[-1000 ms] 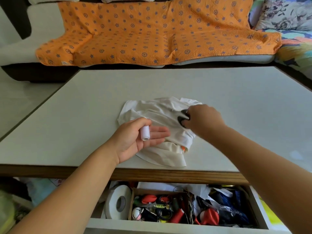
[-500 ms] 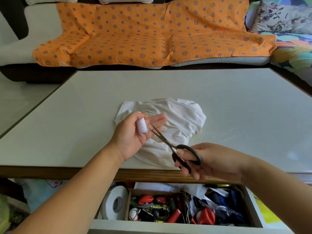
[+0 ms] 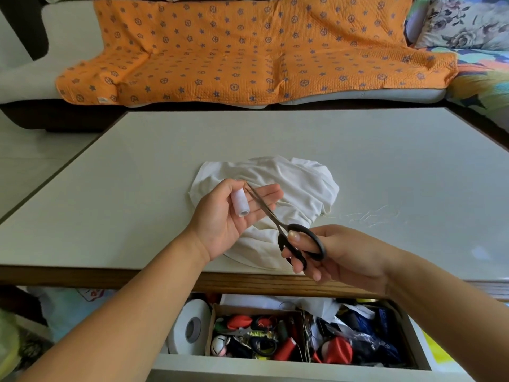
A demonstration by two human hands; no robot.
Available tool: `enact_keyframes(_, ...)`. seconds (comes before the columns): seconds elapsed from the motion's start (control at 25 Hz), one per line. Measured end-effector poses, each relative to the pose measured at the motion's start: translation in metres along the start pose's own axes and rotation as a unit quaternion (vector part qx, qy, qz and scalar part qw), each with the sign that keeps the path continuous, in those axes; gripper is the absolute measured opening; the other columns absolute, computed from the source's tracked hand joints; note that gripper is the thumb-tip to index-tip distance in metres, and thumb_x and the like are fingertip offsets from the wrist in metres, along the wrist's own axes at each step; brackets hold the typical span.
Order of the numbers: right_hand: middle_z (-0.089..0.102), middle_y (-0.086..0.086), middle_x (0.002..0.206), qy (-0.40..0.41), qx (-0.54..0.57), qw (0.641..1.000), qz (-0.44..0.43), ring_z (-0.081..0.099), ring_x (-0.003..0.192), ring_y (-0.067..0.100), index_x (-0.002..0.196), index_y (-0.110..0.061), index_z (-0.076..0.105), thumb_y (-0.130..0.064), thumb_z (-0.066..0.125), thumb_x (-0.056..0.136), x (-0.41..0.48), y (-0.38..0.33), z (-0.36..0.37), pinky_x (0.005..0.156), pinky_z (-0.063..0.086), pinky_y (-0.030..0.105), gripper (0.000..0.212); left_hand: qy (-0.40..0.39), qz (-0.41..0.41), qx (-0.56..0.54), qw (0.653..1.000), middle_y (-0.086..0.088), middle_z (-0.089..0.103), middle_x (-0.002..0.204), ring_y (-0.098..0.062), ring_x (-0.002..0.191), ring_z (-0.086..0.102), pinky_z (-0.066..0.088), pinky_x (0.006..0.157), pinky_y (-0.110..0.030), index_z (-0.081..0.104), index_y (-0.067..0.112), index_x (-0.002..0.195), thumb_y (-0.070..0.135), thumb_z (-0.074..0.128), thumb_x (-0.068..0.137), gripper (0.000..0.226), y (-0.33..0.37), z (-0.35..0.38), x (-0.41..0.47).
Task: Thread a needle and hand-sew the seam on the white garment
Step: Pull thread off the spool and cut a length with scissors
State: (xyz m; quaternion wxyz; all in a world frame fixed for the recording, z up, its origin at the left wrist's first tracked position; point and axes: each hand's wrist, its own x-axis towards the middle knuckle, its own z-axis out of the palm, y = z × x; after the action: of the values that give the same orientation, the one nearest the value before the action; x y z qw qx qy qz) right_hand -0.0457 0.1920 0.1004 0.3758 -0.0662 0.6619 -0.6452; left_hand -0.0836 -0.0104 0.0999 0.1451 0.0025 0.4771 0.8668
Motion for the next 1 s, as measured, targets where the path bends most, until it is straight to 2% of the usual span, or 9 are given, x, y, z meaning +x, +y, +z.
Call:
enact_keyframes(0.08,0.062,0.004,0.073,-0.002,0.007,1.000,-0.005,0.045,0.053,0.010,0.086,-0.014,0.072,-0.048,0.068,0.075,0.000,-0.001,0.000,0.052,0.039,0.019,0.035,0.008,0.005,0.020,1.000,-0.028,0.070,0.101,-0.034,0.101,0.070,0.057,0.086,-0.037,0.046,0.005,0.062,0.009,0.032,0.098,0.039,-0.003,0.001,0.003)
enact_keyframes(0.16,0.062,0.003,0.073,-0.003,0.011,1.000,-0.008,0.045,0.053,0.010,0.086,-0.014,0.072,-0.048,0.068,0.075,0.001,0.000,-0.001,0.053,0.038,0.019,0.036,0.039,0.012,0.054,0.998,-0.018,0.068,0.079,-0.026,0.077,0.067,0.056,0.069,-0.029,0.056,0.008,0.050,0.001,0.034,0.093,0.048,-0.007,0.000,0.006)
enact_keyframes(0.28,0.060,0.003,0.072,-0.005,0.010,1.000,-0.013,0.043,0.053,0.010,0.087,-0.013,0.070,-0.048,0.066,0.077,0.001,0.001,-0.002,0.053,0.036,0.020,0.037,0.053,0.031,0.046,0.997,-0.009,0.042,0.063,-0.019,0.057,0.042,0.040,0.055,-0.027,0.041,0.009,0.053,-0.007,0.036,0.086,0.038,-0.012,0.000,0.010)
enact_keyframes(0.36,0.059,0.002,0.071,-0.007,0.008,1.000,-0.015,0.041,0.053,0.011,0.086,-0.013,0.068,-0.049,0.065,0.078,0.000,0.000,-0.001,0.053,0.036,0.019,0.037,0.062,0.035,0.049,0.996,-0.005,0.035,0.061,-0.015,0.053,0.036,0.033,0.053,-0.026,0.033,0.014,0.059,-0.008,0.035,0.088,0.037,-0.014,-0.001,0.012)
enact_keyframes(0.64,0.055,0.001,0.066,0.003,0.026,0.999,-0.046,0.037,0.052,0.011,0.072,-0.018,0.065,-0.041,0.065,0.080,-0.002,-0.001,0.003,0.051,0.033,0.018,0.024,0.077,0.036,0.117,0.989,0.005,0.036,0.055,-0.008,0.052,0.036,0.031,0.052,-0.021,0.037,0.016,0.072,0.008,0.041,0.103,0.032,-0.018,-0.005,0.014)
enact_keyframes(0.76,0.060,0.002,0.065,0.082,-0.015,0.994,-0.064,0.041,0.053,0.012,0.071,-0.016,0.068,-0.039,0.074,0.079,-0.004,-0.016,0.000,0.053,0.036,0.019,0.025,0.085,0.019,0.121,0.989,0.002,0.035,0.060,-0.011,0.055,0.035,0.030,0.054,-0.024,0.034,0.018,0.071,0.011,0.043,0.102,0.033,-0.020,-0.010,0.012)
enact_keyframes(0.8,0.062,0.002,0.067,0.149,-0.101,0.982,-0.063,0.044,0.055,0.012,0.072,-0.015,0.069,-0.040,0.077,0.078,0.000,-0.020,-0.006,0.056,0.038,0.020,0.027,0.079,0.004,0.109,0.991,0.000,0.036,0.062,-0.012,0.055,0.036,0.029,0.054,-0.025,0.034,0.018,0.071,0.011,0.043,0.101,0.031,-0.019,-0.011,0.011)
enact_keyframes(0.88,0.064,0.003,0.071,0.277,-0.286,0.914,-0.075,0.050,0.061,0.013,0.082,-0.012,0.071,-0.039,0.075,0.081,0.020,-0.028,-0.022,0.060,0.039,0.024,0.027,0.065,-0.031,0.076,0.994,-0.002,0.037,0.063,-0.014,0.055,0.036,0.028,0.052,-0.026,0.037,0.017,0.073,0.012,0.043,0.099,0.027,-0.013,-0.014,0.008)
enact_keyframes(1.0,0.067,0.012,0.088,0.349,-0.443,0.824,-0.058,0.058,0.079,0.026,0.100,-0.003,0.071,-0.029,0.063,0.091,0.061,-0.043,-0.042,0.068,0.045,0.035,0.029,0.061,-0.058,0.059,0.995,-0.003,0.036,0.062,-0.015,0.054,0.036,0.029,0.049,-0.025,0.037,0.016,0.075,0.013,0.042,0.098,0.024,-0.008,-0.020,0.003)
